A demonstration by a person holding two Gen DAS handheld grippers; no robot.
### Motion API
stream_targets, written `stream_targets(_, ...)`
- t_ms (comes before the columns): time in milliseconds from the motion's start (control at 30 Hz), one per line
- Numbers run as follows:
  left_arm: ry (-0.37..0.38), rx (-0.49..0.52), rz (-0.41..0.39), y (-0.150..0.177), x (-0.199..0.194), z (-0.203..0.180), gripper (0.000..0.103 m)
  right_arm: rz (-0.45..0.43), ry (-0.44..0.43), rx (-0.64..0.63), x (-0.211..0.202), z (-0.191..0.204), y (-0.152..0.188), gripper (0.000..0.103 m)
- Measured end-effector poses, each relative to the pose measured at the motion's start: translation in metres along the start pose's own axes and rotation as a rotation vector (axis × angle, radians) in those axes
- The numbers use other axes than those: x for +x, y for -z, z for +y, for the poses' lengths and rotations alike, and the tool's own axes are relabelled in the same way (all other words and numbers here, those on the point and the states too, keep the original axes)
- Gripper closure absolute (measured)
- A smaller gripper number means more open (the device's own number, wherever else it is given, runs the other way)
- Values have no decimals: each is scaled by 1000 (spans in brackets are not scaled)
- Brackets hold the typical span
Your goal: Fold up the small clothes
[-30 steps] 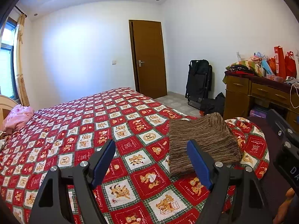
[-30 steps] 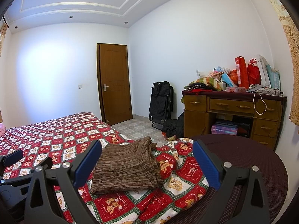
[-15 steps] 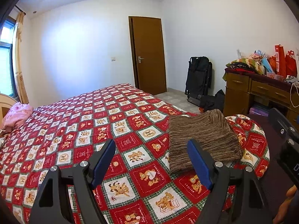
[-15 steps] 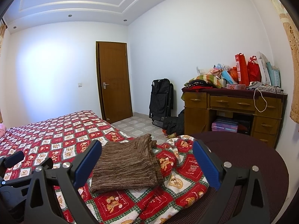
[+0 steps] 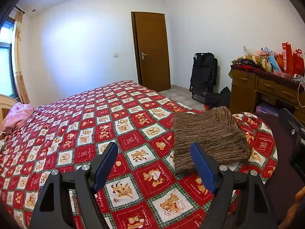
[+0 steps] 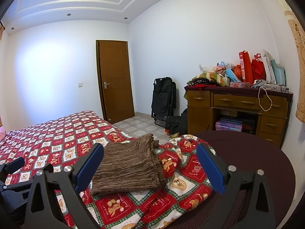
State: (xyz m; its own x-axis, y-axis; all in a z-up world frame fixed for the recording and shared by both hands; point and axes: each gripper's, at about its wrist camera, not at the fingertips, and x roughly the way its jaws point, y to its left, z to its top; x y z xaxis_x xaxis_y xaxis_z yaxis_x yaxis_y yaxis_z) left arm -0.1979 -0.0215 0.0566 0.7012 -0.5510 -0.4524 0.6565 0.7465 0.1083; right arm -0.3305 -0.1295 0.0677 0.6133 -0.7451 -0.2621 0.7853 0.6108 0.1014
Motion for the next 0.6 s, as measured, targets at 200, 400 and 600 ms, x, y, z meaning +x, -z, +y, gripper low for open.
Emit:
stream_targets(200, 6, 6, -10, -1, -1, -2, 24, 6, -1, 2, 1, 0, 1, 3)
stream_targets(400, 18, 6, -11, -1, -2, -1, 24, 7, 1, 1, 1, 0, 1, 3)
stream_targets(600, 6, 21, -32, -2, -4, -4, 24, 13, 5, 4, 1, -2, 3, 3)
